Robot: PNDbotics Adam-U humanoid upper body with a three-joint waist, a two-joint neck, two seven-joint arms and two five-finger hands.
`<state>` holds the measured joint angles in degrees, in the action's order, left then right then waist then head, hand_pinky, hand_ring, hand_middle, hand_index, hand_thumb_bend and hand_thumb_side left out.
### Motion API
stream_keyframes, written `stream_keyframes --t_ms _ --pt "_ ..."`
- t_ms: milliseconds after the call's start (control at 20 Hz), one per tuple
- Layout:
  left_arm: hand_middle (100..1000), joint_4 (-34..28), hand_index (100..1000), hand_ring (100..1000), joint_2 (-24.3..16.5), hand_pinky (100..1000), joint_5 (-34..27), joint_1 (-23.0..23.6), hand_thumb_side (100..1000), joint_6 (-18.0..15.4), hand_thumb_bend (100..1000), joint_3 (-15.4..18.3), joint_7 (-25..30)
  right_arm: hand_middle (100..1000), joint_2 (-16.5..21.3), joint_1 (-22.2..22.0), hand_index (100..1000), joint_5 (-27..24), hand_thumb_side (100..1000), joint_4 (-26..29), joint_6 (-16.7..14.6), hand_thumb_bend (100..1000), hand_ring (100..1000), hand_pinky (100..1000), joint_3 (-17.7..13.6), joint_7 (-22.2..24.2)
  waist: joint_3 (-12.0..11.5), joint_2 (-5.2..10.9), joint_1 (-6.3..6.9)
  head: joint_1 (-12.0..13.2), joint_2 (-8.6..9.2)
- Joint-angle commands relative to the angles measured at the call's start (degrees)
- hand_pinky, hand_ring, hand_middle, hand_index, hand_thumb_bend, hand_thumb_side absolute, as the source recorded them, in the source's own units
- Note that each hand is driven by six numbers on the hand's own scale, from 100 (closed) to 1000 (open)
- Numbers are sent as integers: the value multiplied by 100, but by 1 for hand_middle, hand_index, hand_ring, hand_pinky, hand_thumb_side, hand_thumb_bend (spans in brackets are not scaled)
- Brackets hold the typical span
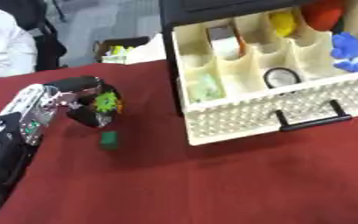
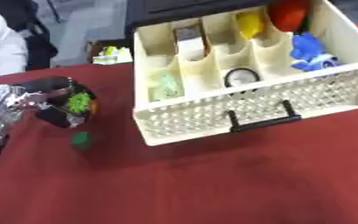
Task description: Pick up objects from table and place into drawer.
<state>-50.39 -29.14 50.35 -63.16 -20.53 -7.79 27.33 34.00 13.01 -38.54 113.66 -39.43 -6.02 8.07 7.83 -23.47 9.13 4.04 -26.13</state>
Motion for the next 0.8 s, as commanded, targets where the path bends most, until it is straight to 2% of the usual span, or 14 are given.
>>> stream_keyframes --t_ms 50,350,800 --pt "371 -122 793 201 -180 100 -130 -123 274 28 100 12 13 735 177 -3 800 -72 1000 94 7 100 752 808 -77 -40 -21 203 -70 -12 -15" --pt "362 -282 783 188 -197 100 -436 -178 251 23 100 -6 103 736 223 -50 799 -158 1000 94 48 100 754 809 -92 -84 -71 332 -88 -91 -84" --pt "351 -1046 775 170 -138 100 -1526 -434 245 124 100 -74 445 736 321 -131 798 -302 1000 94 149 100 755 810 -85 -109 -169 582 -113 -281 -337"
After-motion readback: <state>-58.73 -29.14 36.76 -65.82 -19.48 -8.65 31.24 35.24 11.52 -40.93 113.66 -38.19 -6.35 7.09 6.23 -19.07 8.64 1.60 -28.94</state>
